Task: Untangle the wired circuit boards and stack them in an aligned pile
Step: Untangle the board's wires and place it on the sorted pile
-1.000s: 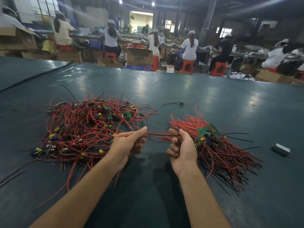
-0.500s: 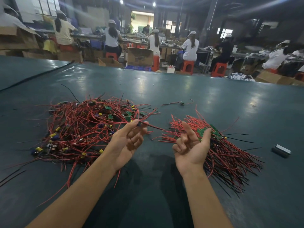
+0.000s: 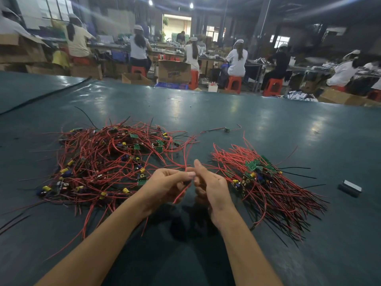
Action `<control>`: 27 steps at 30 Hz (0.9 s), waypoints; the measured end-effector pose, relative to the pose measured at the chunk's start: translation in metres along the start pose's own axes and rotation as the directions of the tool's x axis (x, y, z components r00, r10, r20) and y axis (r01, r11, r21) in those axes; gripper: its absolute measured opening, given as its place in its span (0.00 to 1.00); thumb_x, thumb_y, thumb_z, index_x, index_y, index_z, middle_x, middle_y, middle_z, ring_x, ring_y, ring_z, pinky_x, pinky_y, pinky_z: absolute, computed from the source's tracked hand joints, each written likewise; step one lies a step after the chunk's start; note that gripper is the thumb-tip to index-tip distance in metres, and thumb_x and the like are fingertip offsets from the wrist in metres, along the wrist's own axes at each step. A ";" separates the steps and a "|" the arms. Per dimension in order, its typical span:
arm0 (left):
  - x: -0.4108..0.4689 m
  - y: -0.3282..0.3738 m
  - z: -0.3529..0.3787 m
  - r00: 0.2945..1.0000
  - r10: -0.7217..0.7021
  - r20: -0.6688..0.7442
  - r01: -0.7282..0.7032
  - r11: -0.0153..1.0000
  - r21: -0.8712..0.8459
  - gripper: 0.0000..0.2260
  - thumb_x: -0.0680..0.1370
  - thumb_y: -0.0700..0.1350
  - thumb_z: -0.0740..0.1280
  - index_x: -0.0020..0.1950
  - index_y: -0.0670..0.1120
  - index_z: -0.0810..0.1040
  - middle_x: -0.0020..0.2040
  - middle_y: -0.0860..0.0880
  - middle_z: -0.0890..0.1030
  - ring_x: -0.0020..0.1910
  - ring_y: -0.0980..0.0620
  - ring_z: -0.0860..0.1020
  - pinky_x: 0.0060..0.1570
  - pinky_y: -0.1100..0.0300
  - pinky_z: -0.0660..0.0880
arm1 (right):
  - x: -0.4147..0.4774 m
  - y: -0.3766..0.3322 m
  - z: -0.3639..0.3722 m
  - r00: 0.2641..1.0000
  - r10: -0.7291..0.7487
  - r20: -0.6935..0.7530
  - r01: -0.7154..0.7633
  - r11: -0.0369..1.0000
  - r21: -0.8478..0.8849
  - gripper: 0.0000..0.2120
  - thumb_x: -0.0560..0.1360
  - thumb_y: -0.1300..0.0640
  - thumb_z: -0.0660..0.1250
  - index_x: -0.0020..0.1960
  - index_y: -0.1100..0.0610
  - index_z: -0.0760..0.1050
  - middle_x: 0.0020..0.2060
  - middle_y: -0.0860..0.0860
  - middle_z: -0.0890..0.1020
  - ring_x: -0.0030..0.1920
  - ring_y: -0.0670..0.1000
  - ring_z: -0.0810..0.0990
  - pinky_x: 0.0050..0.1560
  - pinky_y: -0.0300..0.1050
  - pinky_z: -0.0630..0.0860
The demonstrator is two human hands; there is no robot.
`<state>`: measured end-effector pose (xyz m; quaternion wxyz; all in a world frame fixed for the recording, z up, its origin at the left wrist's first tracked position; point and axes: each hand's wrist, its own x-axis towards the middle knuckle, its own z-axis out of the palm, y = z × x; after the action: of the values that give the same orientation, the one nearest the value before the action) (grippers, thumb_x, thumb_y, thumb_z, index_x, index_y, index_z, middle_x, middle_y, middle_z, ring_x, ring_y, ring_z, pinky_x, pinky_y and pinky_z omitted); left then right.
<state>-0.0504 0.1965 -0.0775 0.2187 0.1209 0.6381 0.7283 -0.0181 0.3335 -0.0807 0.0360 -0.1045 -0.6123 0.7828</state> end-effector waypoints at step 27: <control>-0.003 -0.002 0.014 0.941 0.229 -0.248 -0.233 0.972 0.012 0.13 0.76 0.49 0.69 0.32 0.49 0.84 0.30 0.49 0.82 0.29 0.54 0.80 0.32 0.65 0.75 | -0.008 -0.005 0.015 0.984 -0.073 -0.160 0.080 0.996 0.033 0.12 0.74 0.52 0.73 0.32 0.48 0.85 0.33 0.51 0.84 0.38 0.53 0.81 0.44 0.51 0.82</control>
<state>-0.0406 0.2077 -0.0764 0.0516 0.1012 0.6355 0.7637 -0.0135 0.3190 -0.0711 0.1169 -0.1422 -0.5954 0.7820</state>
